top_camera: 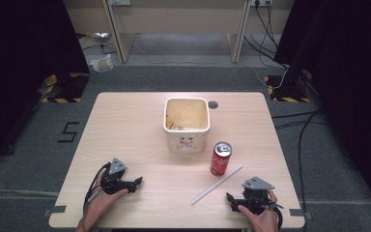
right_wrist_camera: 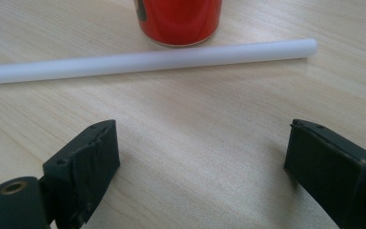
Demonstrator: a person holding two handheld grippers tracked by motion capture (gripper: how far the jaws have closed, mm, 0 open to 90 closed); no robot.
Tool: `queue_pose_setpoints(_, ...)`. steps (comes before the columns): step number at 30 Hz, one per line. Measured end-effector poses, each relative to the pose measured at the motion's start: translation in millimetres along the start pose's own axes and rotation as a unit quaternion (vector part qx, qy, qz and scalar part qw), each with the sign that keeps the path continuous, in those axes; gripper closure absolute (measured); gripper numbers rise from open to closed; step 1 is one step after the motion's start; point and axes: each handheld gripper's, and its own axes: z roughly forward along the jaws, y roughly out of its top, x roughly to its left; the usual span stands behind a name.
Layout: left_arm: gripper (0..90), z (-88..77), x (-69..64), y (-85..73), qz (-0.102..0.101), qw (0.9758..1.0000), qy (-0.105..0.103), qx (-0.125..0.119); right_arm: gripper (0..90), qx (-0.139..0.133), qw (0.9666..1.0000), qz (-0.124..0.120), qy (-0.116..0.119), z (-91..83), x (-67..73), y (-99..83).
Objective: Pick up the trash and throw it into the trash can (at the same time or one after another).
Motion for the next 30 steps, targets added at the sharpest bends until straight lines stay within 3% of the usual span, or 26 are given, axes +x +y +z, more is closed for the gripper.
queue_pose_setpoints(16, 14.5, 0.0, 0.0, 0.0, 0.000, 1.0000, 0.000, 0.000, 15.2, -0.022, 0.9997, -0.006, 0.006, -9.7, 3.4, 7.6)
queue_pose_setpoints(30, 14.5, -0.3, 0.0, 0.2, 0.000, 1.0000, 0.000, 0.002, 15.2, -0.057, 0.9980, -0.029, 0.004, -22.3, 9.1, 35.6)
